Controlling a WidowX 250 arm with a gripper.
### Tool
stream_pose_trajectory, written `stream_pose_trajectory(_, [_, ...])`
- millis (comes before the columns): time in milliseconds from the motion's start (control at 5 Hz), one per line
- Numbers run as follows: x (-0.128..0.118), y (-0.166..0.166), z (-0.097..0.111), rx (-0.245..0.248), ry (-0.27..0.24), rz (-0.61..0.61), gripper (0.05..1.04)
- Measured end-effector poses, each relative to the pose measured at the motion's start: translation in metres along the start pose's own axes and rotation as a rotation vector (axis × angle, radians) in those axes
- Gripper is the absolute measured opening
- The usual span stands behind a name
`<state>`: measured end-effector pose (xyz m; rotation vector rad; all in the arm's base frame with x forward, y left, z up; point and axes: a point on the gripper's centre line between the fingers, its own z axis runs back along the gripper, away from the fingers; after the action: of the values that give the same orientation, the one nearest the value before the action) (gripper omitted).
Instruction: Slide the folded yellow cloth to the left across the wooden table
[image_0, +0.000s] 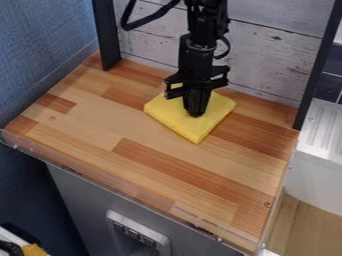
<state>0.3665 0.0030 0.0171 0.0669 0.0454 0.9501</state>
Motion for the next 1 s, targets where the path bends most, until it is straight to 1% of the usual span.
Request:
stream_pose_trajectory(200, [-0.001,-0.004,-0.003,-0.004,0.025,-0.014,0.064])
stream_pose_trajectory(400, [0.004,0.001,-0.004,-0.024,0.052,-0.102,0.064])
stream_pose_trajectory(800, [0.025,0.04,-0.01,-0.077,0.096,-0.4,0.064])
stream_pose_trajectory(1000, [0.033,0.057,-0.012,-0.125,0.069,-0.54,0.064])
